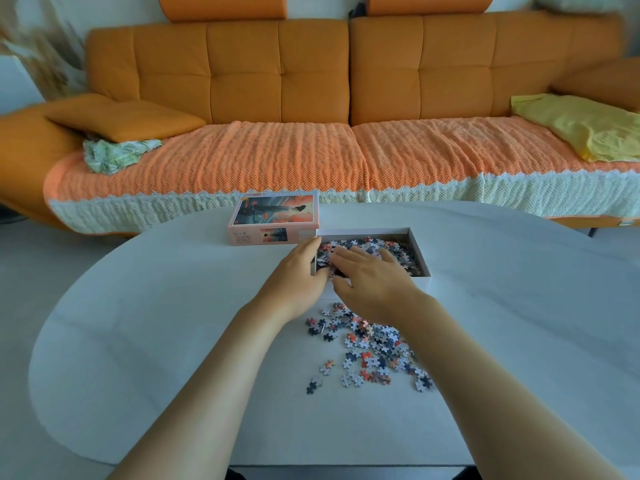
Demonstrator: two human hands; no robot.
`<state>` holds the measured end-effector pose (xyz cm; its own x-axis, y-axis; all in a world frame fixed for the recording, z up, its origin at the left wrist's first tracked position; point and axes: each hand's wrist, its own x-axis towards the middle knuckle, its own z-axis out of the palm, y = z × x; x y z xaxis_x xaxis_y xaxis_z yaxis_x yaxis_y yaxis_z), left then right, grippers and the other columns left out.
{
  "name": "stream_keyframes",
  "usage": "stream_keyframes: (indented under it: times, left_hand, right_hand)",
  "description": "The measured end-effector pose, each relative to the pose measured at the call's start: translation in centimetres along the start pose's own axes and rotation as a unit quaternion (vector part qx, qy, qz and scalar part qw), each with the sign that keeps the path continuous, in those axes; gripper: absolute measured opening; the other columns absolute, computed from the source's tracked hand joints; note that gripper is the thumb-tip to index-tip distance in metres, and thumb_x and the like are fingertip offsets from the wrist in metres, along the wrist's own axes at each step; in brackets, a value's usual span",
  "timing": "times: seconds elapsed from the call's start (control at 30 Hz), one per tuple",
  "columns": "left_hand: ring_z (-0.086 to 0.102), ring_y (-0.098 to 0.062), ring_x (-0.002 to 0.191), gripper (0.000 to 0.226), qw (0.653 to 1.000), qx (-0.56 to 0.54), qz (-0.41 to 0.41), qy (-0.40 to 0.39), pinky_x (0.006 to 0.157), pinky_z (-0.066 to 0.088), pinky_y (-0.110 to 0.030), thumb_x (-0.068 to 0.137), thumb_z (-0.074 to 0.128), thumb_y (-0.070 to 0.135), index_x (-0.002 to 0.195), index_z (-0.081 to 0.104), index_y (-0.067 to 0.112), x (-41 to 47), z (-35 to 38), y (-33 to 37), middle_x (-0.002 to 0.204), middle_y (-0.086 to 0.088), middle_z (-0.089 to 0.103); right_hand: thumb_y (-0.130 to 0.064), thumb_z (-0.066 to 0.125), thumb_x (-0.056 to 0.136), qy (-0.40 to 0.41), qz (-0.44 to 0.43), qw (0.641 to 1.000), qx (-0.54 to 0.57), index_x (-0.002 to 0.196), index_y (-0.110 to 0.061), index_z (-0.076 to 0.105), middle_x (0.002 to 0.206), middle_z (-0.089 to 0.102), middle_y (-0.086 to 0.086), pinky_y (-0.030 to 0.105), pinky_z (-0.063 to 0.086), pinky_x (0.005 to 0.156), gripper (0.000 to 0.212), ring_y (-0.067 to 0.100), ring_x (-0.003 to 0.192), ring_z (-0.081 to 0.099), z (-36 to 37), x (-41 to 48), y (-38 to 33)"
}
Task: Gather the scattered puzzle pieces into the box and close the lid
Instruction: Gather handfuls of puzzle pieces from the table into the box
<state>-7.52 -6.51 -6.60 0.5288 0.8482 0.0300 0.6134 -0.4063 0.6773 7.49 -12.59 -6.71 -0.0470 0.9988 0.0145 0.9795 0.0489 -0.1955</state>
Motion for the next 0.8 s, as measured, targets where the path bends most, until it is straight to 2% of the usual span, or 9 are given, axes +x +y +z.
stream_keyframes:
  times: [0.1,0.2,0.27,0.33,0.4,0.5,0.57,0.7,0.8]
  left_hand:
    - [0.019,-0.011,0.146,0.056,1.0,0.006,0.016,0.008,0.115,0.019,-0.029,0.101,0.044,0.026,0.153,0.023,0.026,-0.1,0.1,-0.3,0.159,0.01,0.02]
    - [0.029,-0.012,0.137,0.041,0.991,0.071,0.093,0.067,0.11,0.025,-0.025,0.099,0.047,0.021,0.14,0.045,0.019,0.0,0.4,-0.8,0.145,0.005,0.039]
    - [0.038,-0.014,0.126,0.031,0.977,0.116,0.16,0.081,0.108,0.033,-0.028,0.097,0.048,0.015,0.126,0.059,0.011,0.1,0.5,-1.0,0.13,0.001,0.052]
    - [0.043,-0.017,0.121,0.033,0.962,0.174,0.198,0.073,0.107,0.035,-0.038,0.096,0.044,0.018,0.119,0.066,0.009,0.3,0.7,-0.9,0.122,0.0,0.063]
    - [0.038,-0.018,0.132,0.039,0.951,0.236,0.192,0.053,0.117,0.02,-0.044,0.098,0.039,0.025,0.127,0.062,0.013,0.4,0.7,-0.6,0.132,0.002,0.06]
    - [0.016,-0.016,0.147,0.046,0.946,0.279,0.161,0.032,0.121,0.001,-0.044,0.102,0.032,0.03,0.145,0.043,0.018,0.4,1.1,-0.3,0.154,0.003,0.036]
    - [0.013,-0.014,0.148,0.048,0.945,0.279,0.167,0.03,0.121,0.003,-0.044,0.102,0.033,0.032,0.148,0.038,0.019,0.3,1.3,-0.1,0.158,0.005,0.028]
    - [0.027,-0.013,0.143,0.048,0.948,0.248,0.199,-0.001,0.118,0.021,-0.035,0.101,0.038,0.032,0.146,0.041,0.018,0.0,1.3,0.2,0.153,0.005,0.037]
    - [0.015,-0.011,0.147,0.056,0.952,0.254,0.172,-0.018,0.118,0.01,-0.026,0.102,0.037,0.035,0.153,0.025,0.016,-0.3,1.4,0.3,0.161,0.003,0.019]
  right_hand:
    - [-0.047,0.022,0.097,-0.013,0.023,1.0,-0.008,0.154,-0.026,0.015,0.163,0.004,-0.006,0.053,0.001,0.119,0.061,0.016,0.149,0.002,-0.1,0.6,-0.1]
    - [-0.05,0.027,0.095,0.014,0.02,1.0,0.001,0.153,-0.023,0.019,0.163,0.003,-0.002,0.051,0.005,0.12,0.064,0.018,0.15,0.001,0.0,0.5,0.2]
    - [-0.053,0.032,0.094,0.058,0.03,0.998,-0.008,0.148,-0.021,0.033,0.159,0.022,0.002,0.045,0.015,0.119,0.063,0.02,0.147,0.018,-0.1,0.1,0.4]
    - [-0.056,0.034,0.094,0.087,0.049,0.995,-0.027,0.137,-0.019,0.048,0.146,0.045,0.002,0.039,0.026,0.114,0.058,0.021,0.135,0.039,-0.4,-0.6,0.3]
    - [-0.055,0.034,0.095,0.074,0.05,0.996,-0.027,0.137,-0.019,0.05,0.145,0.047,0.0,0.038,0.027,0.114,0.057,0.019,0.135,0.039,-0.3,-1.0,0.3]
    - [-0.053,0.031,0.097,0.036,0.043,0.998,-0.028,0.147,-0.021,0.037,0.156,0.03,-0.003,0.042,0.012,0.12,0.06,0.018,0.146,0.02,-0.2,-1.3,0.7]
    - [-0.053,0.031,0.097,0.049,0.048,0.997,-0.038,0.148,-0.022,0.035,0.157,0.027,-0.004,0.045,0.009,0.12,0.059,0.018,0.147,0.017,-0.4,-1.4,1.1]
    - [-0.049,0.033,0.098,0.047,0.02,0.999,-0.004,0.148,-0.027,0.035,0.156,0.03,-0.009,0.042,0.015,0.12,0.055,0.009,0.145,0.023,-0.5,-1.8,1.8]
    - [-0.048,0.031,0.099,0.021,0.023,0.999,-0.012,0.151,-0.029,0.03,0.159,0.021,-0.012,0.046,0.01,0.121,0.055,0.009,0.148,0.013,-0.5,-2.1,2.6]
